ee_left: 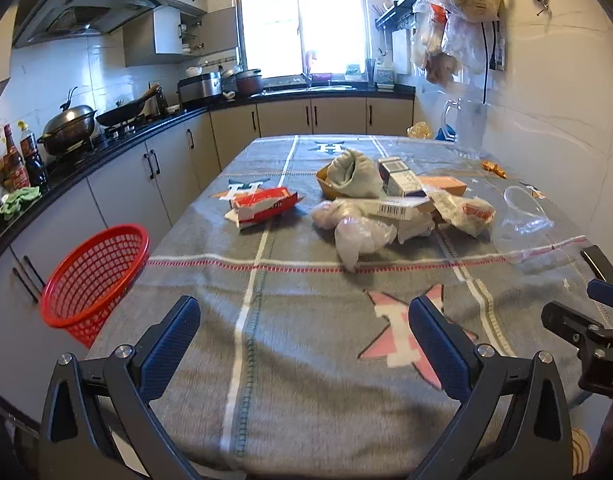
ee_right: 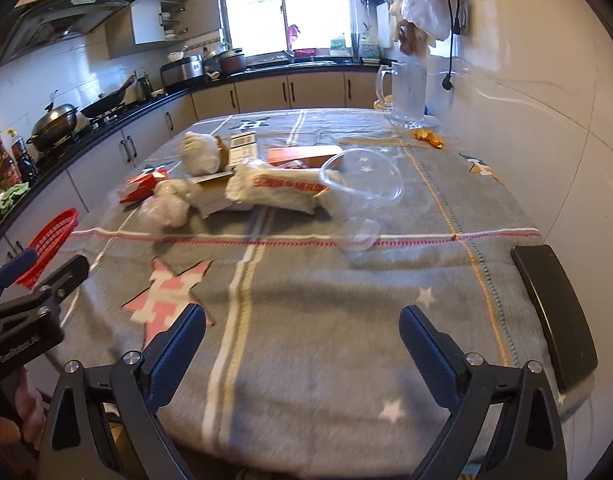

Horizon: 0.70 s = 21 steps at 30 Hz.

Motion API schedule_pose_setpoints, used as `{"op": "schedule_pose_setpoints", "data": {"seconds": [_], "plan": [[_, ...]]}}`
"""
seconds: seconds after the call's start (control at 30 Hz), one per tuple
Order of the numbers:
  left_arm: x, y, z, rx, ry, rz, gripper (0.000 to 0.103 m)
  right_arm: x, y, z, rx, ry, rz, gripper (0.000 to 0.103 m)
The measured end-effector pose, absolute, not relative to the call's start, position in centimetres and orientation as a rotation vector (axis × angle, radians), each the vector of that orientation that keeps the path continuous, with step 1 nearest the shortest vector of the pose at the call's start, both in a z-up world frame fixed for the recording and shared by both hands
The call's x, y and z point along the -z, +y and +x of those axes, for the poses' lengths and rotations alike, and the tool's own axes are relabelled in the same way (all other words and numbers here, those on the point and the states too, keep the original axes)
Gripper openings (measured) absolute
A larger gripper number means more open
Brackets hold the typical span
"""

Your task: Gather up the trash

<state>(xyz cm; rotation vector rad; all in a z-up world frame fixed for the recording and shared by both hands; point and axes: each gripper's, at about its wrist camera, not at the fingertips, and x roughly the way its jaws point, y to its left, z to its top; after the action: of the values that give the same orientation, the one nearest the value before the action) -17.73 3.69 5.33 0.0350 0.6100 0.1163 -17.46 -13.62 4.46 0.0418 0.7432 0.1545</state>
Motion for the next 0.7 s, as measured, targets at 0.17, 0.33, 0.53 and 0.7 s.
{"op": "schedule_pose_setpoints", "data": {"seconds": [0.17, 0.33, 0.53, 0.7], "plan": [[-5.2, 3.4, -18.6, -0.127, 0.613, 0.038, 0.103, -5.0, -13.8, -18.6, -0.143, 0.718, 0.024, 0.098], [-4.8, 3.6, -18.4, -0.128, 0.628, 0.032, 0.103, -4.9, -13.4, -18.5, -0.142, 0.720, 0.018, 0.098], [-4.6, 3.4, -18.3, -0.130, 0.639, 0.049, 0.103, -5.1, -13.2, -18.6, -0.153, 0.725, 0.012, 0.098], [-4.4, 3.1, -18.2, -0.129, 0.640, 0.057, 0.103, -5.0, -13.3, -18.4, -0.157, 0.730, 0.016, 0.098]]}}
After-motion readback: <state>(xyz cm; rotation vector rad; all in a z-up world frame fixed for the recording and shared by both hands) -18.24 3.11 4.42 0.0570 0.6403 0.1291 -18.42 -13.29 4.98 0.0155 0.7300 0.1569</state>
